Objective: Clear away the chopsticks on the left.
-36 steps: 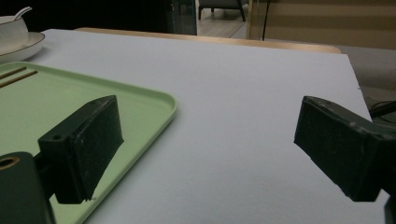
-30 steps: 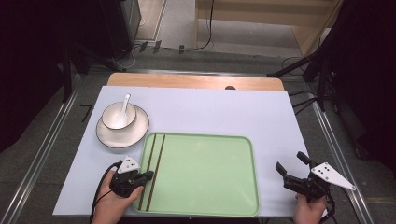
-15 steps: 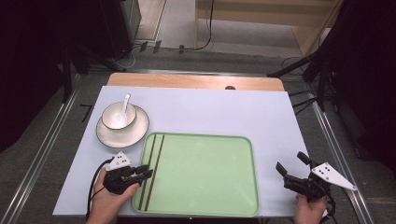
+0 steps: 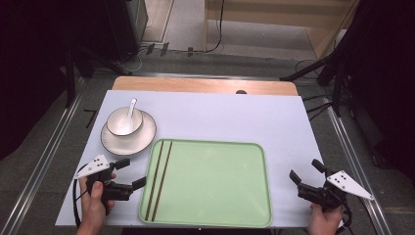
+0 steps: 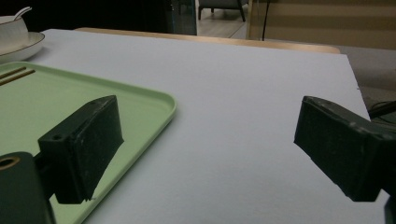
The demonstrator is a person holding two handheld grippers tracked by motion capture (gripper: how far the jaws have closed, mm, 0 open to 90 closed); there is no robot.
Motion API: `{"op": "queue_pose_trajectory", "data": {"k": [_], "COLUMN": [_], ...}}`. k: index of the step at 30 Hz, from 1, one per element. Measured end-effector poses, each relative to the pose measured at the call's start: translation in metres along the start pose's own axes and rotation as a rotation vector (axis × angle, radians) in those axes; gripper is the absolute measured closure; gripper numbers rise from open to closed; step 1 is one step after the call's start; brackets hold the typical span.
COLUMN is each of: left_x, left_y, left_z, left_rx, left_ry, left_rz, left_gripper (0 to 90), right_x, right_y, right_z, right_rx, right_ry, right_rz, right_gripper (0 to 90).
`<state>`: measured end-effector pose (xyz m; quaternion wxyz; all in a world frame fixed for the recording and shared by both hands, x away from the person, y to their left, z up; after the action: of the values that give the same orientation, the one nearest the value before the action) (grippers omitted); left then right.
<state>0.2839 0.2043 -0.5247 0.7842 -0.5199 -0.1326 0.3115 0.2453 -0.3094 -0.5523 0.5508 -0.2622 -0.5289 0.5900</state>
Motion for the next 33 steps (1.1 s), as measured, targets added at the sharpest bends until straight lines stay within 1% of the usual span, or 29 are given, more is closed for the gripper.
{"op": "queue_pose_trajectory", "data": {"k": [2, 5, 10, 14, 18, 22, 25, 28, 30, 33], "left_x": [0.005, 0.012, 0.023, 0.034, 0.042, 0.051, 0.054, 0.055, 0.056, 0.059], "left_y": [0.000, 0.000, 0.005, 0.009, 0.012, 0.016, 0.018, 0.020, 0.020, 0.020], "left_z": [0.005, 0.012, 0.020, 0.025, 0.031, 0.039, 0.043, 0.045, 0.047, 0.050], "left_rx": [-0.014, -0.038, -0.038, -0.035, -0.048, -0.058, -0.056, -0.055, -0.056, -0.069], "left_ry": [-0.018, -0.028, -0.067, -0.084, -0.100, -0.112, -0.102, -0.099, -0.103, -0.112], "left_rz": [-0.007, -0.006, -0.018, 0.006, 0.015, 0.018, -0.004, -0.016, -0.019, -0.010], "left_gripper": [0.0, 0.0, 0.0, 0.0, 0.0, 0.0, 0.0, 0.0, 0.0, 0.0], "right_x": [0.000, 0.000, -0.001, 0.000, 0.000, -0.001, 0.000, 0.000, 0.000, 0.000], "right_y": [0.000, 0.000, 0.000, 0.000, 0.000, 0.000, 0.000, 0.000, 0.001, 0.001], "right_z": [0.000, 0.000, 0.000, 0.000, 0.000, 0.000, -0.001, -0.001, -0.001, -0.001], "right_rx": [0.000, 0.000, 0.000, -0.001, 0.000, 0.001, 0.000, 0.001, 0.003, 0.005], "right_ry": [0.000, 0.000, 0.002, 0.001, 0.002, 0.003, 0.002, 0.001, 0.001, 0.003], "right_rz": [0.000, 0.000, 0.000, 0.000, 0.000, -0.003, -0.002, 0.001, -0.002, 0.001], "right_gripper": [7.6, 7.6, 7.6, 7.6, 7.6, 7.6, 7.6, 7.6, 7.6, 7.6]}}
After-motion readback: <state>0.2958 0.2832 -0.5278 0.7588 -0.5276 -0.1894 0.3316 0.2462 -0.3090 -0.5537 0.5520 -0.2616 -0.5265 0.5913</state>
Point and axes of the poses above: each handheld gripper's, and its own axes: z roughly backward along the jaws, y roughly out of its underside, x roughly to its left, the point moved 9 cm from there along -z, roughly forward along the jaws, and after that the axes turned 10 degrees about -z, right-handed, at the moved point
